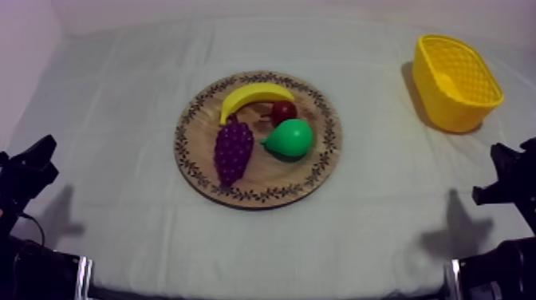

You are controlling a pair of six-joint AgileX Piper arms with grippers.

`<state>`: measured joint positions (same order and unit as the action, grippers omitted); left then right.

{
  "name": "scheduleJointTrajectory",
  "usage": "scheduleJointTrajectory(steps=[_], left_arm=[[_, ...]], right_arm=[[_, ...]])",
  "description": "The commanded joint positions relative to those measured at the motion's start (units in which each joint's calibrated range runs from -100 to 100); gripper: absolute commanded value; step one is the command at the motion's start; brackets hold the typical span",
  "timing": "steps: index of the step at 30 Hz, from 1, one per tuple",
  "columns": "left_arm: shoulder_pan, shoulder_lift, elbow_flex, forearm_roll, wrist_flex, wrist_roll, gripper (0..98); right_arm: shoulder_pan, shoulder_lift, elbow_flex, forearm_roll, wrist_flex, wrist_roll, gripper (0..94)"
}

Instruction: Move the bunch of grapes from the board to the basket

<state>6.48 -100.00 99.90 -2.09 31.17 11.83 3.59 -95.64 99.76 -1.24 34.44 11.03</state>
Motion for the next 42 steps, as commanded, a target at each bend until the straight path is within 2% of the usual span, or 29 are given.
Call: scheduleJointTrajectory(steps=[1,35,42], left_arm=[[0.0,0.0,0.0,-0.04,0.0,0.0,0.1],[0.0,0.0,0.0,-0.04,0.0,0.0,0.1],[0.0,0.0,0.0,-0.04,0.0,0.0,0.1]], right_arm=[[0.0,0.0,0.0,0.0,0.0,0.0,0.6],[0.0,0.0,0.0,0.0,0.1,0.0,0.5],[-2.2,2.4,-1.5,1.0,-1.3,2.2,0.5]])
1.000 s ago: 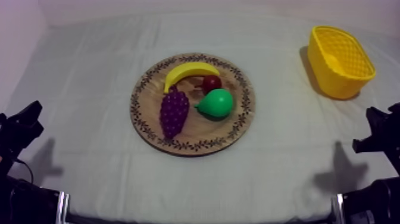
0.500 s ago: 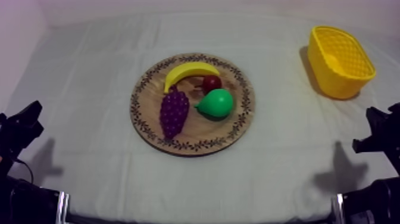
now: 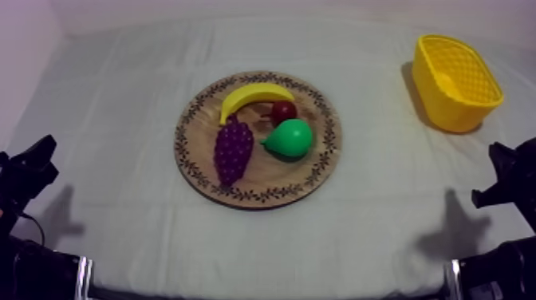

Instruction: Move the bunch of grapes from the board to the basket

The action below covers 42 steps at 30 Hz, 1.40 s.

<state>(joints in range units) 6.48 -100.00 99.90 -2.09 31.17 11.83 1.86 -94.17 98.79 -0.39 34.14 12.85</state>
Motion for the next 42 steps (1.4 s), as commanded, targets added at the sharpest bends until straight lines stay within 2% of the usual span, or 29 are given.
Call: scheduleJointTrajectory(steps=[1,8,14,18,20,27,35,42], left_arm=[[0.0,0.0,0.0,-0.04,0.0,0.0,0.1],[0.0,0.0,0.0,-0.04,0.0,0.0,0.1],[0.0,0.0,0.0,-0.04,0.0,0.0,0.1],[0.0,0.0,0.0,-0.04,0.0,0.0,0.1],[0.0,0.0,0.0,-0.04,0.0,0.0,0.1],[0.0,0.0,0.0,-0.04,0.0,0.0,0.1],[0.0,0.0,0.0,-0.04,0.0,0.0,0.1],[0.0,0.0,0.0,-0.04,0.0,0.0,0.1]], right_arm=[[-0.9,1.9,-1.3,0.3,-1.4,0.6,0.5],[-5.0,13.1,-12.5,1.8,-1.9,0.7,0.5],[-9.4,25.2,-25.4,3.3,-0.1,-1.1,0.5],[-11.9,33.4,-34.4,3.4,1.1,-2.2,0.5],[-13.7,37.6,-39.2,3.9,2.4,-3.5,0.5],[-20.6,50.7,-53.4,8.8,5.9,-10.9,0.5],[-25.5,63.4,-69.9,10.1,14.2,-14.4,0.5],[-30.4,75.6,-86.0,11.0,25.7,-18.8,0.5]])
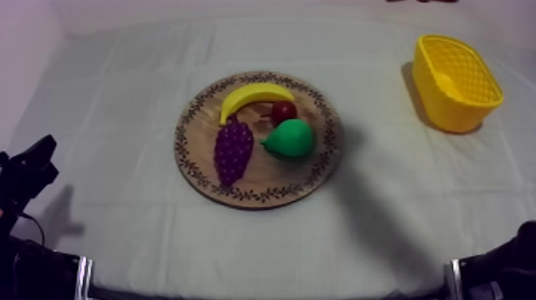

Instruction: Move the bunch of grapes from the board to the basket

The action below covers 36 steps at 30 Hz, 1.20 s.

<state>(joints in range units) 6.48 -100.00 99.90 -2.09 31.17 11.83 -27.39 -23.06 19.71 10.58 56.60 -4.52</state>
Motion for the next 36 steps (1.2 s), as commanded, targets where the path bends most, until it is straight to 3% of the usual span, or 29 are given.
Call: scheduleJointTrajectory(steps=[1,13,24,36], left_arm=[[0.0,0.0,0.0,-0.04,0.0,0.0,0.1],[0.0,0.0,0.0,-0.04,0.0,0.0,0.1],[0.0,0.0,0.0,-0.04,0.0,0.0,0.1],[0.0,0.0,0.0,-0.04,0.0,0.0,0.1]], right_arm=[[-1.8,6.3,-9.5,0.1,4.8,-2.1,0.5],[-8.7,26.1,-35.3,-0.1,24.3,-8.6,0.3],[-11.2,40.4,-54.0,0.1,38.6,-15.4,0.3],[-12.2,49.4,-56.4,-0.2,42.0,-21.0,0.2]])
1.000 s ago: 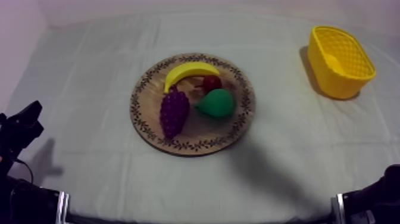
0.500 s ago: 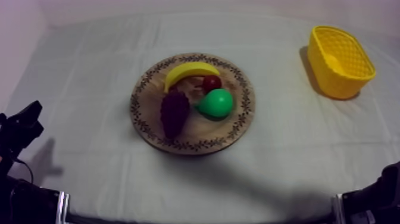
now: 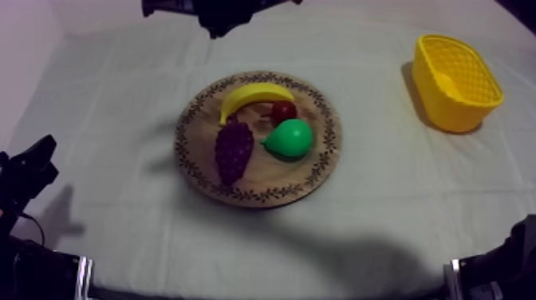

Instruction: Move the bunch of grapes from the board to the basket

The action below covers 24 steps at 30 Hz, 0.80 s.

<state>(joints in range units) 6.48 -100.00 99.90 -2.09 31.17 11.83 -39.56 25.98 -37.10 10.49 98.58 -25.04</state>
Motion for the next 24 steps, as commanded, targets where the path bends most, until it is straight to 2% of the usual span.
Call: scheduleJointTrajectory(steps=[1,8,11,13,20,22,24], left_arm=[[0.0,0.0,0.0,-0.04,0.0,0.0,0.1],[0.0,0.0,0.0,-0.04,0.0,0.0,0.1],[0.0,0.0,0.0,-0.04,0.0,0.0,0.1],[0.0,0.0,0.0,-0.04,0.0,0.0,0.1],[0.0,0.0,0.0,-0.04,0.0,0.0,0.1],[0.0,0.0,0.0,-0.04,0.0,0.0,0.1],[0.0,0.0,0.0,-0.04,0.0,0.0,0.1]], right_arm=[[0.0,0.8,0.9,-0.3,0.1,-0.7,0.2],[0.4,2.5,4.6,-2.8,0.1,-2.4,0.4],[0.6,2.9,6.0,-3.7,0.1,-2.4,6.3],[0.7,3.1,6.9,-4.2,0.1,-2.4,17.4],[1.2,2.8,9.0,-6.3,0.1,-1.9,74.4],[1.4,2.6,9.4,-6.7,0.1,-1.8,83.2],[1.5,2.5,9.7,-7.1,0.1,-1.8,87.6]])
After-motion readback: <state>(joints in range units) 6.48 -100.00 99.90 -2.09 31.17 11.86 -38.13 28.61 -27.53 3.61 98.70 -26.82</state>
